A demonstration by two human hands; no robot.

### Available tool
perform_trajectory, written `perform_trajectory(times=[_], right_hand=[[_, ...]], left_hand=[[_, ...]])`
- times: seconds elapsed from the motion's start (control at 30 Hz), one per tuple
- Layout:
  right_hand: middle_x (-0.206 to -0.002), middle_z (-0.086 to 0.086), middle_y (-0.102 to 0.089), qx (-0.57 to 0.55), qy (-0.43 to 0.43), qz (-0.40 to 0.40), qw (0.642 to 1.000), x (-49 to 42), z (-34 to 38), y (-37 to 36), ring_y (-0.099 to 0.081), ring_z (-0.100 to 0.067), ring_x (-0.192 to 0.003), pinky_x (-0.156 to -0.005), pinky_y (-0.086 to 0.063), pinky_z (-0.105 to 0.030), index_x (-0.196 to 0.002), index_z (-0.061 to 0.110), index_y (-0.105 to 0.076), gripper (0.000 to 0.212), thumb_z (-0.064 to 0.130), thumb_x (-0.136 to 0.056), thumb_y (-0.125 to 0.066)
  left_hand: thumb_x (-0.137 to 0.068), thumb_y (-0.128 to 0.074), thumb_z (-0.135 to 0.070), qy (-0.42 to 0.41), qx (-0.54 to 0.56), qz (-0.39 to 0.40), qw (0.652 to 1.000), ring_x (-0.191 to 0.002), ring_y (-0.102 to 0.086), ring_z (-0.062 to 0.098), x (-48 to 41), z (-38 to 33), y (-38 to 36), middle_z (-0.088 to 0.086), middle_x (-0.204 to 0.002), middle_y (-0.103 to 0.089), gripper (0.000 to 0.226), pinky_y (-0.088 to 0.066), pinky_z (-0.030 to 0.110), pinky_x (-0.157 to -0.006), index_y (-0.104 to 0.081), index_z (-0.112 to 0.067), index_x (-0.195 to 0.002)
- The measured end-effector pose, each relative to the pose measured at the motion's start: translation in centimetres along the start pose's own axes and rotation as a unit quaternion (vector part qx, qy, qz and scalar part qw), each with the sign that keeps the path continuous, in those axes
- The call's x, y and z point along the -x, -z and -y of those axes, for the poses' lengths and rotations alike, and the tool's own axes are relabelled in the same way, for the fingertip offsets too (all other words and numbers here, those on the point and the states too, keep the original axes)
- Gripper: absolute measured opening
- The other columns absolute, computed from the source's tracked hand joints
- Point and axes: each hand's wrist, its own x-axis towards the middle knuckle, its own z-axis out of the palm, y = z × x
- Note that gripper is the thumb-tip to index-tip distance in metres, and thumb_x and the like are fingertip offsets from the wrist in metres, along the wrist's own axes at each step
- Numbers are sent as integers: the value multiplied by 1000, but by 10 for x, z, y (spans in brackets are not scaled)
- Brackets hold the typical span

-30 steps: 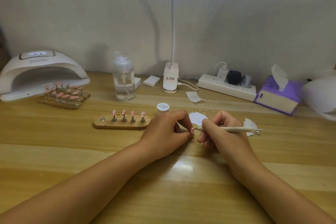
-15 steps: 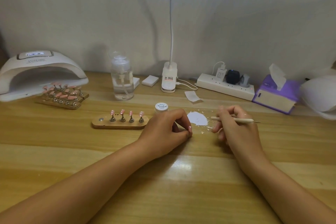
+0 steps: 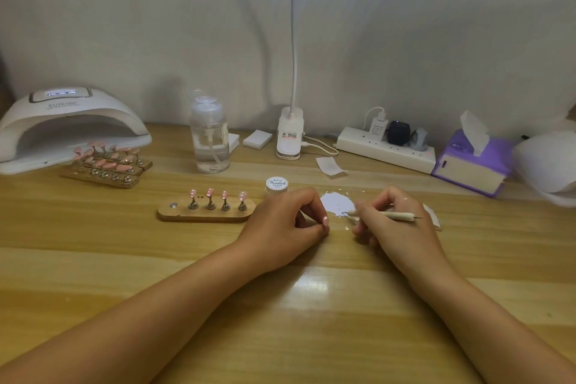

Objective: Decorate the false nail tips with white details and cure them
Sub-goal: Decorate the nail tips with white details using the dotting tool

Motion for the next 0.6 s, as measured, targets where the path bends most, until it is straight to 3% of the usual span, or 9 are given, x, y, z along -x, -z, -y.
perform_trajectory(times=[0.1, 0.2, 0.33, 0.6], right_hand=[[-77, 4, -76, -97, 15, -42, 994, 2, 6, 2, -66, -9, -55, -47, -48, -25, -91, 16, -54, 19, 32, -97, -61], [-85, 5, -77, -164, 24, -20, 986, 7, 14, 3, -69, -11, -64, -46, -52, -23, -100, 20, -57, 12, 30, -97, -62], [-64, -4, -71, -241, -32, 25, 970, 17, 22, -9, -59, -9, -49, -44, -47, -18, -87, 14, -61, 19, 31, -92, -68], [-54, -8, -67, -204, -33, 35, 978, 20, 20, -13, -55, -9, -44, -45, -46, -18, -71, 9, -49, 22, 7, -88, -63]], left_hand=[[-84, -75, -21, 6, 11, -7, 1000, -62, -57, -3, 0, 1, 1, -21, -80, -67, 16, -36, 14, -60, -63, -30, -78], [-84, -75, -20, 9, 17, -15, 1000, -63, -58, -4, -1, 2, 1, -22, -79, -66, 18, -36, 10, -58, -63, -32, -78], [-84, -76, -22, 4, 9, -17, 1000, -64, -58, -2, -1, 2, 1, -21, -77, -65, 14, -36, 10, -57, -64, -29, -80], [-83, -75, -22, 1, -6, -12, 1000, -64, -58, -2, -1, -1, 1, -31, -72, -60, 24, -36, 10, -56, -58, -36, -74]])
